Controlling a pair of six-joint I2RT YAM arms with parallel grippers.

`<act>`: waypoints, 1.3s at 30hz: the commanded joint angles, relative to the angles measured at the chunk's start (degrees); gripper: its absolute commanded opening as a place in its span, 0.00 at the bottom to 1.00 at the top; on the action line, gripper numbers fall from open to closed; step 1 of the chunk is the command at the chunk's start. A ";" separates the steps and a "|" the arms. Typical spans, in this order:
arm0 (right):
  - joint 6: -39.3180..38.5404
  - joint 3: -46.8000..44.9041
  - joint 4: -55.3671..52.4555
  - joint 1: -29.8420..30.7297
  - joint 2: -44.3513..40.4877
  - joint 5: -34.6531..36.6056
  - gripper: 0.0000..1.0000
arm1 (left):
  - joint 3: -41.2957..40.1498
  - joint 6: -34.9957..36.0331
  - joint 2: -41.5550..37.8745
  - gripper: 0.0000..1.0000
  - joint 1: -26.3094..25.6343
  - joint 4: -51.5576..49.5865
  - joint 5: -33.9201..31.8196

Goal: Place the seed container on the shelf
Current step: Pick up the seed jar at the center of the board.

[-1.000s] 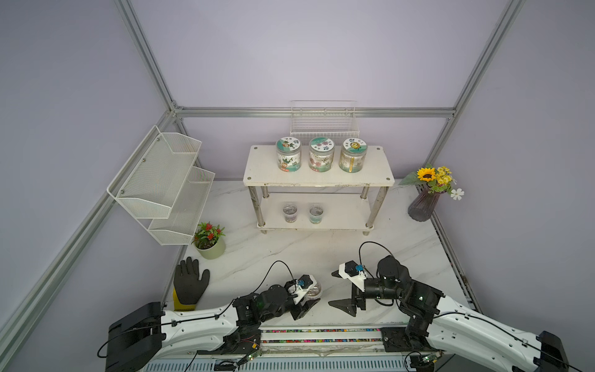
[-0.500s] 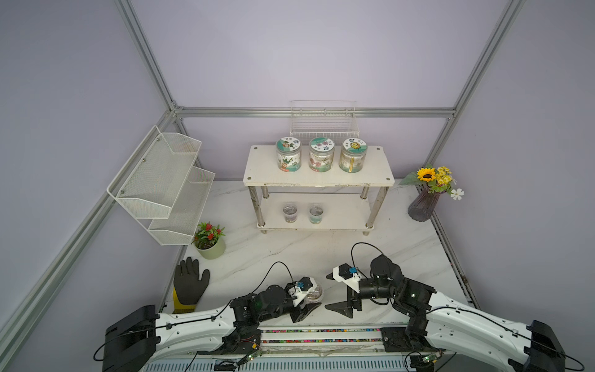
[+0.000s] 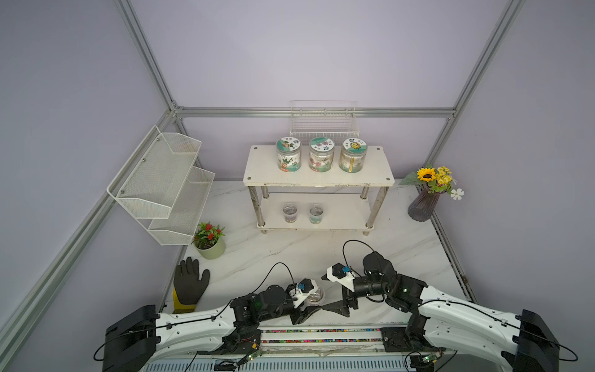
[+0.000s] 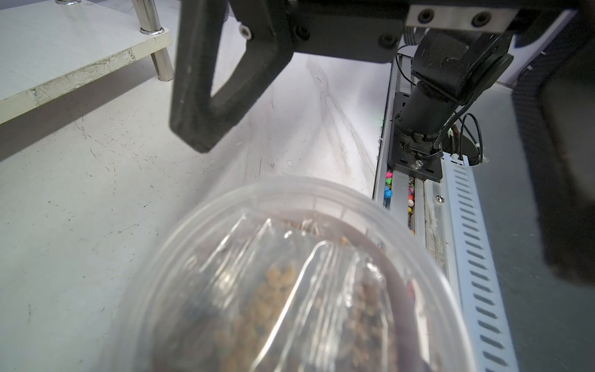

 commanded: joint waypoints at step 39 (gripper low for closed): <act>-0.88 2.16 4.21 0.37 8.01 -2.74 0.97 | 1.59 0.90 -0.88 0.60 0.13 2.49 2.49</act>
